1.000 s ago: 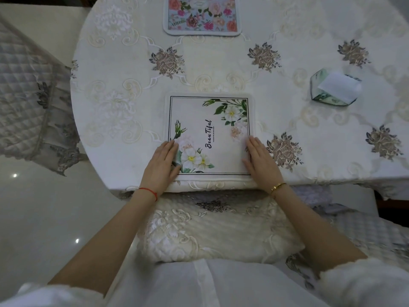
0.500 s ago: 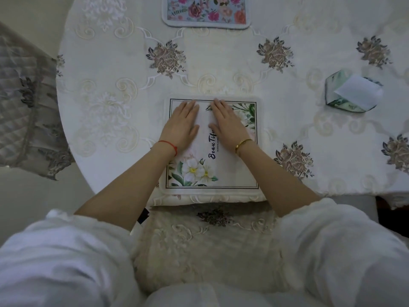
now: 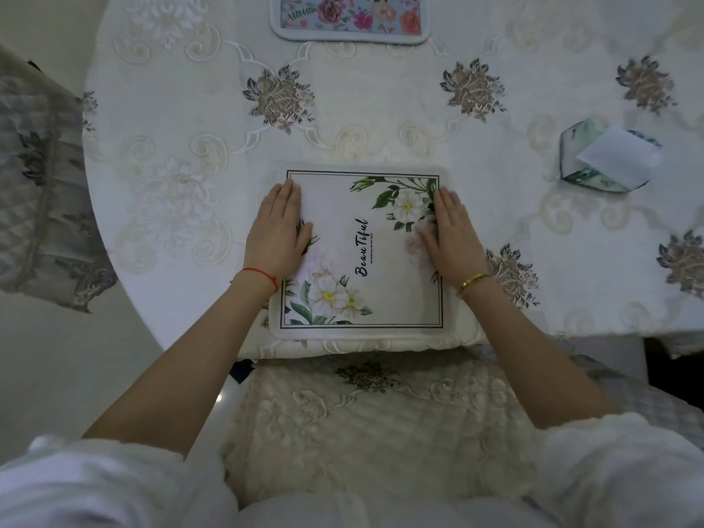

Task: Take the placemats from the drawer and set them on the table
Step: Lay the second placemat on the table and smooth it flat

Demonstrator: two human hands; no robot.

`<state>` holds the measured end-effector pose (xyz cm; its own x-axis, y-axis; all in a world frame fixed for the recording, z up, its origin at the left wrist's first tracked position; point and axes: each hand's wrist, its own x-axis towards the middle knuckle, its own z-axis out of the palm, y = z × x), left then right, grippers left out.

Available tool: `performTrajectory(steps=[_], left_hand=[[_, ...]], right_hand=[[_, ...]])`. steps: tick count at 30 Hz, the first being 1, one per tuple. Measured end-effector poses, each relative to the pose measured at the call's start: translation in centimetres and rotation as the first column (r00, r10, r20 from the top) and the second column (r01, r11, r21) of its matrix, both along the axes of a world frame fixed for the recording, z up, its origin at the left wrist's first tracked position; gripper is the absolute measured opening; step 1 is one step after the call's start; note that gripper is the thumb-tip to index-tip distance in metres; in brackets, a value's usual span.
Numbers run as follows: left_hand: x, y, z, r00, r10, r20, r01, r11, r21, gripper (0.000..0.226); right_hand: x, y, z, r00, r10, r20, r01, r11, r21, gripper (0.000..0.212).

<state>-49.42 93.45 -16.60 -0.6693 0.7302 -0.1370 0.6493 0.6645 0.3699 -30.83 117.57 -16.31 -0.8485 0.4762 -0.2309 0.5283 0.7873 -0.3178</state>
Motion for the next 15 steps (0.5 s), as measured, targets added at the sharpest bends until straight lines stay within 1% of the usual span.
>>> performTrajectory(steps=[3,6,9,12,15], left_hand=[[2.4,-1.2,0.4,0.995,-0.093,0.033,0.093,0.996,0.01,0.062],[5.5,-2.5,0.6,0.984,-0.176,0.04,0.177,0.984,-0.017,0.063],[7.9,-3.8,0.7,0.984,-0.171,0.049,0.173,0.984,-0.033,0.065],[9.0,-5.6,0.8,0.992,-0.112,0.056,0.114,0.993,-0.033,0.066],[9.3,-7.4,1.1,0.996,-0.077,0.042,0.079,0.995,-0.057,0.067]], right_hand=[[1.5,-2.9,0.2,0.997,0.077,-0.016,-0.078,0.996,-0.038,0.065],[2.6,-6.3,0.1,0.986,0.169,0.002,-0.168,0.985,-0.02,0.066],[3.9,-8.2,0.0,0.982,0.187,0.014,-0.187,0.982,0.013,0.069],[6.1,-8.4,0.2,0.983,0.179,0.031,-0.181,0.983,0.04,0.072],[8.5,-7.5,0.6,0.988,0.136,0.07,-0.138,0.99,0.018,0.072]])
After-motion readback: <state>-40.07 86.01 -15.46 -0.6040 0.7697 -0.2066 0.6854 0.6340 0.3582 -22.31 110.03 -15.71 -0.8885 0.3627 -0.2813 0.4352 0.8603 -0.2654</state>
